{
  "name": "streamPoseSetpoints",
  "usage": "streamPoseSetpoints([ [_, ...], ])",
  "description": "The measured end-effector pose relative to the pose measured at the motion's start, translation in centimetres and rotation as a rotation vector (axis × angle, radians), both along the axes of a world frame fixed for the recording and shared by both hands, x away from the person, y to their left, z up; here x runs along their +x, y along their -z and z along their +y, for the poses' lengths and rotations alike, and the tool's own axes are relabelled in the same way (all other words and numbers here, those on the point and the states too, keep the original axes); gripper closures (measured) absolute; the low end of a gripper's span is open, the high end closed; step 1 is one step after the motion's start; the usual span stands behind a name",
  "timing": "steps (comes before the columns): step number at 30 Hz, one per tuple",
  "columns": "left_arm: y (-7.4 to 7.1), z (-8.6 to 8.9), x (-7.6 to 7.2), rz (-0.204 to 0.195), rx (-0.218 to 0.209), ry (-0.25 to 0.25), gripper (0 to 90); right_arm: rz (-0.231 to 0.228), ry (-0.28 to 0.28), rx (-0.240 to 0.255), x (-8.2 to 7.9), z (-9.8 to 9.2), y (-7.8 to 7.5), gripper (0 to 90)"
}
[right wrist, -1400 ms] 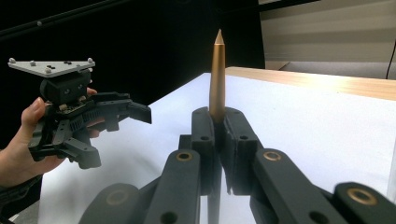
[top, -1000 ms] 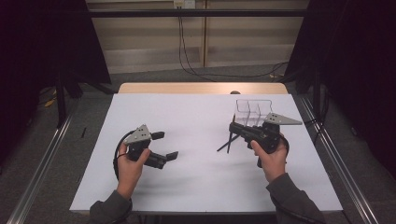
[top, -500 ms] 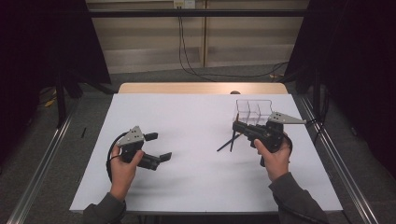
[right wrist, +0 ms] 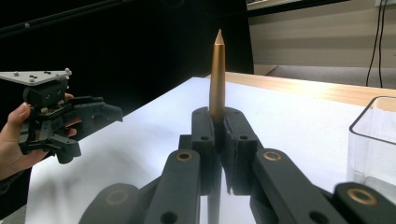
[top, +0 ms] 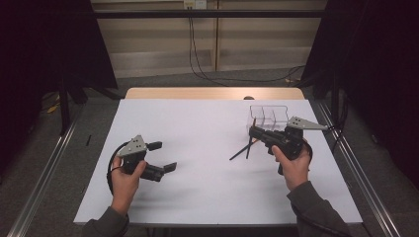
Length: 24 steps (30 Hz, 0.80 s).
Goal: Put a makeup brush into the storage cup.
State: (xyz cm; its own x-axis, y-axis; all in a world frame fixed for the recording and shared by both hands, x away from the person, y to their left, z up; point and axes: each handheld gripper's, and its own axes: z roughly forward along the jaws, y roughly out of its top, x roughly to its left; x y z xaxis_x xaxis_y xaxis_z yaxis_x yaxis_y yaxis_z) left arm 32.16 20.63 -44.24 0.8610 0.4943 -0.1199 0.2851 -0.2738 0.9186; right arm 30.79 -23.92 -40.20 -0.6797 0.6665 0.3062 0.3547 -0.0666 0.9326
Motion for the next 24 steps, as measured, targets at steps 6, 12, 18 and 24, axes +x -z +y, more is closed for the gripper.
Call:
streamPoseSetpoints([
  [6, 0.1, 0.2, 0.0, 0.003, -0.011, -0.003, 1.7, -0.005, 0.013, -0.004, 0.0, -0.5, -0.3, 84.4],
  [12, 0.0, 0.4, 0.0, -0.001, -0.022, -0.001, 1.7, -0.006, 0.028, -0.014, 0.1, -1.1, -0.3, 84.4],
  [18, 0.0, 0.7, -0.1, -0.001, -0.023, -0.001, 1.7, -0.011, 0.038, -0.023, 0.3, -1.6, -0.3, 84.4],
  [24, -0.1, 1.0, -0.2, -0.004, -0.015, -0.015, 1.7, -0.013, 0.054, -0.028, 0.5, -2.1, -0.5, 84.3],
])
